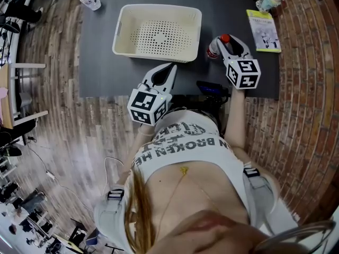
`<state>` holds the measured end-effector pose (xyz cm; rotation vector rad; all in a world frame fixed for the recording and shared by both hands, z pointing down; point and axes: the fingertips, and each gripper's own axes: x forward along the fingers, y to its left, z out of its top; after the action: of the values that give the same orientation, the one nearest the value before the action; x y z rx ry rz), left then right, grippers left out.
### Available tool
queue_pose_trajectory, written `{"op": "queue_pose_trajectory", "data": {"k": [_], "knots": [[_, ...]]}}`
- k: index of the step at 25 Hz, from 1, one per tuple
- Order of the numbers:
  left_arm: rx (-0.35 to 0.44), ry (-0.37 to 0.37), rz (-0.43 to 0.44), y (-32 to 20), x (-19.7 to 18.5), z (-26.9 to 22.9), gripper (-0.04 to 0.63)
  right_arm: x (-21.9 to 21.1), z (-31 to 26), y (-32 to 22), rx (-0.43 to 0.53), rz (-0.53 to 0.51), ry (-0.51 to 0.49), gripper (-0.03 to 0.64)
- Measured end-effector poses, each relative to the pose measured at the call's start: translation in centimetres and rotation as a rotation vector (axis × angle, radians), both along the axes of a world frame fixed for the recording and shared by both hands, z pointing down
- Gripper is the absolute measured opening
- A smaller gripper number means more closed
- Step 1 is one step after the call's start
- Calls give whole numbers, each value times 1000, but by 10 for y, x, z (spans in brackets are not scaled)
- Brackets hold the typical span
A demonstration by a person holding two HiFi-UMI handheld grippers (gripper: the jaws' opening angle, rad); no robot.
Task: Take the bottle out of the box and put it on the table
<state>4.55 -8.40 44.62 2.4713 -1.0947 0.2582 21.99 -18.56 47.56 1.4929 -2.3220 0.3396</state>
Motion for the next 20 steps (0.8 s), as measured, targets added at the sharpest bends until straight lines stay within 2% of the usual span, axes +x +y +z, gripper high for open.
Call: {"op": "queue_pose_trajectory", "data": {"k": [8,20], "knots": [[-5,3,8,-2,-2,1,3,-1,28,1,-36,1,36,152],[-19,6,19,-6,1,5,3,-1,28,-1,21,3,11,152]]}}
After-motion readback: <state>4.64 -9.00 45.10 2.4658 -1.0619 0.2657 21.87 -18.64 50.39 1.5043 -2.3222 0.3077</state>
